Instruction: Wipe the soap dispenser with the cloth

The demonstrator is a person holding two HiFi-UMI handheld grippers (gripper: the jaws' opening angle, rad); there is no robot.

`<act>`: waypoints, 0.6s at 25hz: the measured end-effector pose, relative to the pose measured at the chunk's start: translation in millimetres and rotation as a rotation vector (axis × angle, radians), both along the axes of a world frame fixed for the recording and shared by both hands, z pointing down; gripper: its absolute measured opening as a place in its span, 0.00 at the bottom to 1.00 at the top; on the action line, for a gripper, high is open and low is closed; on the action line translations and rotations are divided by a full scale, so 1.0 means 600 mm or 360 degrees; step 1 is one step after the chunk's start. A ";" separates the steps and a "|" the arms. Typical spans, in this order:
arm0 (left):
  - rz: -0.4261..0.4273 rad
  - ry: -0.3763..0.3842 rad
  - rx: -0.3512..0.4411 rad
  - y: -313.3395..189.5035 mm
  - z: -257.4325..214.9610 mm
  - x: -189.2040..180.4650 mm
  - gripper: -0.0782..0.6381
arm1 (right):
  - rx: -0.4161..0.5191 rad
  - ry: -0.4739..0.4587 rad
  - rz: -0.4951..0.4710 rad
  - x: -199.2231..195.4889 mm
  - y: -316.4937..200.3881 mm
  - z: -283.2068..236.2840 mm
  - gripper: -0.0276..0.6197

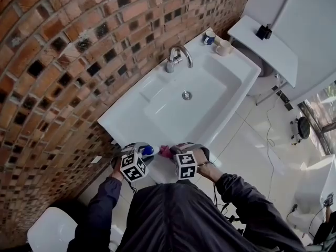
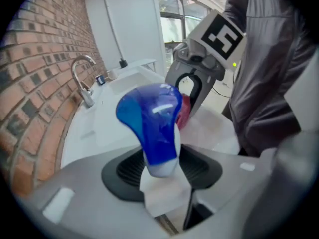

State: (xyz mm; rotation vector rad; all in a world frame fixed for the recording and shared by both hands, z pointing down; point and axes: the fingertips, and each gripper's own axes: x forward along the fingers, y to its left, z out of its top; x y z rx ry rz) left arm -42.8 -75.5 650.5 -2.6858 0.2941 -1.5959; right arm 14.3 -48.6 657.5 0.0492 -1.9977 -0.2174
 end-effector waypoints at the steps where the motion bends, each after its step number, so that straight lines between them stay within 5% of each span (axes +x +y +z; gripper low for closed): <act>1: -0.0060 0.0022 0.0017 -0.001 -0.001 -0.003 0.42 | 0.0000 -0.0008 0.0045 0.004 -0.016 -0.005 0.13; 6: -0.0310 0.0186 0.0105 -0.019 -0.027 -0.006 0.45 | 0.0033 -0.0058 0.0097 -0.013 -0.077 -0.039 0.13; 11: -0.0505 0.0276 0.0062 -0.020 -0.046 -0.023 0.48 | 0.0079 -0.0045 0.0032 -0.037 -0.101 -0.052 0.13; 15: -0.0796 0.0326 0.0050 -0.003 -0.064 -0.058 0.47 | 0.0132 0.0009 0.0066 -0.030 -0.133 -0.056 0.13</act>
